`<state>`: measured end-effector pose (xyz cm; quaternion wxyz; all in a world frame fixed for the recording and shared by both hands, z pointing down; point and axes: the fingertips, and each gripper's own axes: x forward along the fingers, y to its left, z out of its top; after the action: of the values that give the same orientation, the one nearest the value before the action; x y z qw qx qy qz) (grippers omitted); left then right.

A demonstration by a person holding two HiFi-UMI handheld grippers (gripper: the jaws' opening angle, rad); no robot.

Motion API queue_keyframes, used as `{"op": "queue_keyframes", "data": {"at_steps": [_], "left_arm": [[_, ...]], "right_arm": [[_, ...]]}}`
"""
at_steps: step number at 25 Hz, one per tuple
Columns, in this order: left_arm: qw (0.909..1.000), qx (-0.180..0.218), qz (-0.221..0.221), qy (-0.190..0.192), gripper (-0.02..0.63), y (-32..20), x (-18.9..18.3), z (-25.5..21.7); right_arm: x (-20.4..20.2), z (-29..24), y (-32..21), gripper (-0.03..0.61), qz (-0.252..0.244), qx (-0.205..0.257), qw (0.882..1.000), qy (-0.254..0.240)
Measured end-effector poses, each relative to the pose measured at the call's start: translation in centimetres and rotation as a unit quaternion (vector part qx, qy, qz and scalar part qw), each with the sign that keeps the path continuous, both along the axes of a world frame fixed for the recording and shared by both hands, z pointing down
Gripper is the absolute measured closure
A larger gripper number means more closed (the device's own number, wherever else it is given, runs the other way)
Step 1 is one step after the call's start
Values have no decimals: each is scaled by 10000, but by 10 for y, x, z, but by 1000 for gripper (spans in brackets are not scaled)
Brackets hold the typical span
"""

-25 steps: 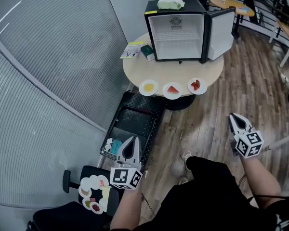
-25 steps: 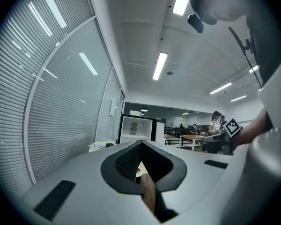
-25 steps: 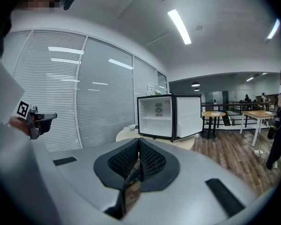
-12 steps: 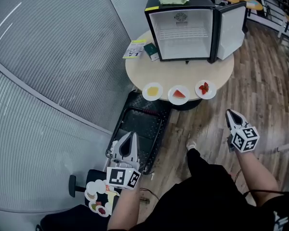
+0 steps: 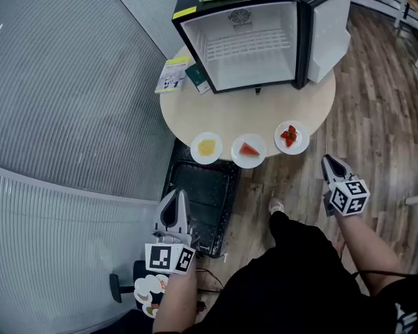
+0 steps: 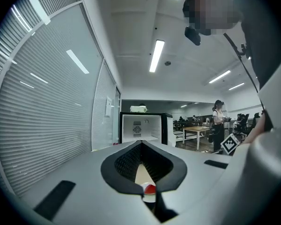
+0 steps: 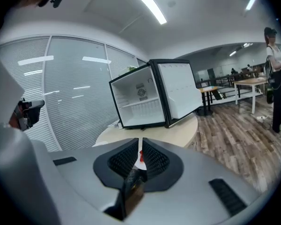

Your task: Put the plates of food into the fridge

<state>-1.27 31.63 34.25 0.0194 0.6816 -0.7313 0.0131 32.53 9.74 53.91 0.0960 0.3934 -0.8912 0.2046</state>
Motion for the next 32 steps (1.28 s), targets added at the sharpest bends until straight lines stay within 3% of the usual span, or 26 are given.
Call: {"op": "queue_keyframes", "data": {"at_steps": [2, 7, 10, 18, 25, 29, 32], "left_arm": [[10000, -75, -1, 4, 609, -24, -9, 2], [9995, -253, 155, -55, 609, -77, -17, 4], [9990, -345, 239, -145, 609, -107, -23, 4], [9970, -676, 281, -242, 609, -164, -37, 17], [9958, -844, 229, -286, 609, -196, -40, 24], [9955, -871, 212, -316, 609, -203, -39, 20], [9954, -872, 169, -353, 609, -204, -41, 17]], "right_arm": [[-7, 15, -18, 568, 53, -308, 9995, -81], [-19, 65, -43, 447, 31, -1150, 9931, -212], [-27, 92, -63, 420, 139, -1490, 9882, -312], [-27, 162, -101, 420, 704, -2517, 9627, -693], [-47, 189, -116, 420, 599, -3064, 9451, -961], [-55, 202, -115, 420, 628, -3450, 9286, -1217], [-59, 203, -115, 420, 525, -3547, 9247, -1279]]}}
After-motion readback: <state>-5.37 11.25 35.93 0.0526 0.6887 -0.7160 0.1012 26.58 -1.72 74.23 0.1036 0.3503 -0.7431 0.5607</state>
